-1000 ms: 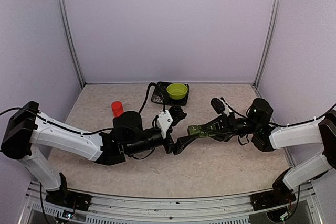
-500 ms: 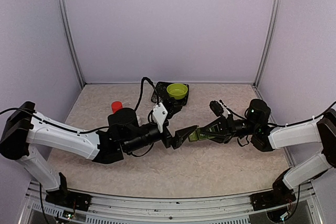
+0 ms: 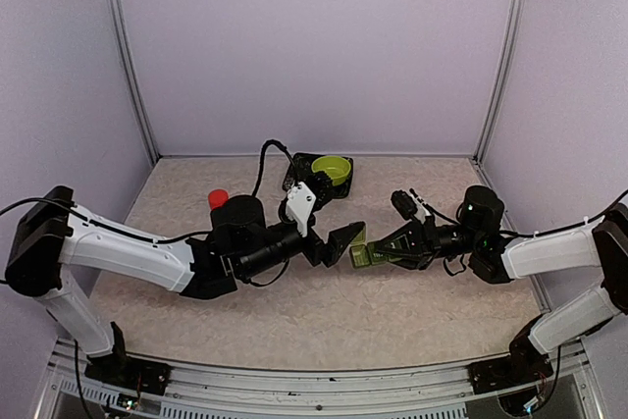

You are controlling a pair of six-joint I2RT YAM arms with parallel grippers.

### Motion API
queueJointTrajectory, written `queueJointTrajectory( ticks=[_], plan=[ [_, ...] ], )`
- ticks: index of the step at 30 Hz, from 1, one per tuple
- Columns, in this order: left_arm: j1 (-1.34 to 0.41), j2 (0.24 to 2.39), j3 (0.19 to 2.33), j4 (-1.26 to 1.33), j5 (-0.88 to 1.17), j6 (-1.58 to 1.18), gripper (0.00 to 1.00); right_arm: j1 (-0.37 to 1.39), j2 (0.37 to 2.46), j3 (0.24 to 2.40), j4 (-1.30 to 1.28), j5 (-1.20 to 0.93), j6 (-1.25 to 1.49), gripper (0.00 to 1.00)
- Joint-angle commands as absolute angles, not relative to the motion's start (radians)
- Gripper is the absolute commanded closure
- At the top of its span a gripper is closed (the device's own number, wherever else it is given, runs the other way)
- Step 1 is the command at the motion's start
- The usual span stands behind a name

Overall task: Sort the pills into containers
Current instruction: Open the lid of the pill container.

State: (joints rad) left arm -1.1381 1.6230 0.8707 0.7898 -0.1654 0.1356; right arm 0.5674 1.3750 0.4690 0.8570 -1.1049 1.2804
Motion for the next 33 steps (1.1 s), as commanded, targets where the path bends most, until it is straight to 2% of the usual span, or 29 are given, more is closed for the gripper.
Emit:
queueJointTrajectory(
  ticks=[1,11,33],
  plan=[
    [-1.130,1.651,0.907,0.756,-0.173,0.116,0.17,0.574,1.351,0.480,0.859,-1.129,1.264,0.77],
    [-1.103,1.642,0.891,0.758,-0.201,0.076,0.17,0.574,1.348,0.480,0.830,-1.132,1.233,0.77],
    [-1.066,1.660,0.926,0.658,-0.067,0.067,0.19,0.574,1.341,0.499,0.842,-1.149,1.244,0.77]
  ],
)
